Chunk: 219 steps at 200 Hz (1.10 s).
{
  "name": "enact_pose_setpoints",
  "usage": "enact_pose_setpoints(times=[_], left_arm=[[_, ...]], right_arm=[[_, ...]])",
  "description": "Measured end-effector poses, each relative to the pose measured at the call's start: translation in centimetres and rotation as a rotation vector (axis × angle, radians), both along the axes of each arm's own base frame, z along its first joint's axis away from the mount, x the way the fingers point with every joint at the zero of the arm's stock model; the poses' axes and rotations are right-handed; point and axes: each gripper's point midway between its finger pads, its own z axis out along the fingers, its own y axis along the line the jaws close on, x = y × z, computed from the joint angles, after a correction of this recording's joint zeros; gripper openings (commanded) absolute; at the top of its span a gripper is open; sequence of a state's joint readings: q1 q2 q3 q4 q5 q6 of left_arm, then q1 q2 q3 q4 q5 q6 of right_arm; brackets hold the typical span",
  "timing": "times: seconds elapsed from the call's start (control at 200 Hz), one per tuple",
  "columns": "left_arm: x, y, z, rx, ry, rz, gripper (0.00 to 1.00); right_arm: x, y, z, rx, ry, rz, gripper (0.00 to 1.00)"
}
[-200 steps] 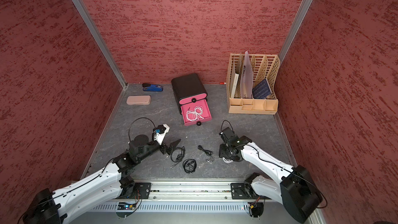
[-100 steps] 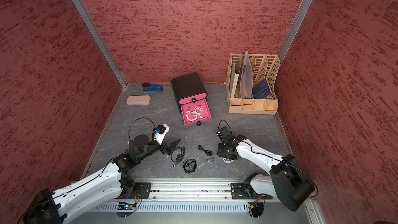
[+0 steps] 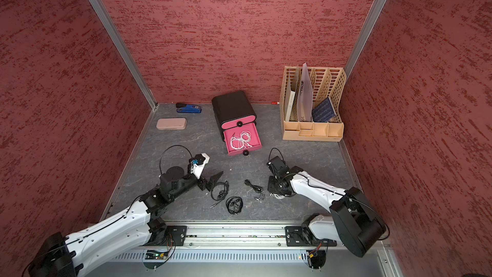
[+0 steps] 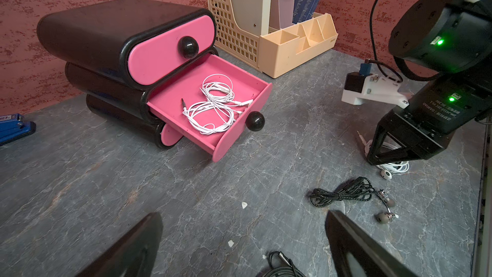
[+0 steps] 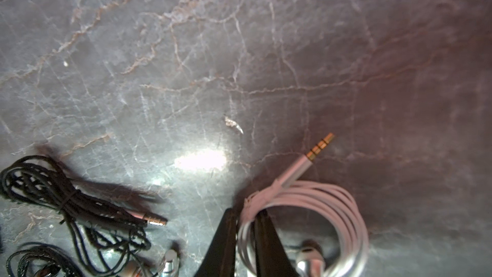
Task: Place the wired earphones into the drawer by color
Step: Pick up the wired earphones from the center of the board.
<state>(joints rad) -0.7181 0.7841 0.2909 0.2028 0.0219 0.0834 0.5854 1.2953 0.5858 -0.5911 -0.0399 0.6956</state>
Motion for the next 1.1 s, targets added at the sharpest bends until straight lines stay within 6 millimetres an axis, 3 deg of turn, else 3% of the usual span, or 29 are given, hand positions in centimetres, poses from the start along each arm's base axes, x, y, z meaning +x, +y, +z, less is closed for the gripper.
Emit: enact_pose_setpoints(times=[0.336,0.581,0.837,1.097], left_arm=[[0.1,0.0,-0.4,0.009,0.009,0.001,1.00],[0.1,0.0,-0.4,0.009,0.009,0.002,1.00],[0.1,0.0,-0.4,0.009,0.009,0.001,1.00],[-0.1,-0.2,-0.4,0.014,0.000,-0.015,1.00]], right_arm=[[-0.1,-0.1,0.3,0.003,-0.013,0.011,0.08],[0.1,-0.4,2.2,0.013,-0.074,0.019,0.07],[1.7,-0.1,7.0,0.044,-0.216,0.041,0.07],[4.4,1.5,11.6,0.098,-0.370,0.097,0.07]])
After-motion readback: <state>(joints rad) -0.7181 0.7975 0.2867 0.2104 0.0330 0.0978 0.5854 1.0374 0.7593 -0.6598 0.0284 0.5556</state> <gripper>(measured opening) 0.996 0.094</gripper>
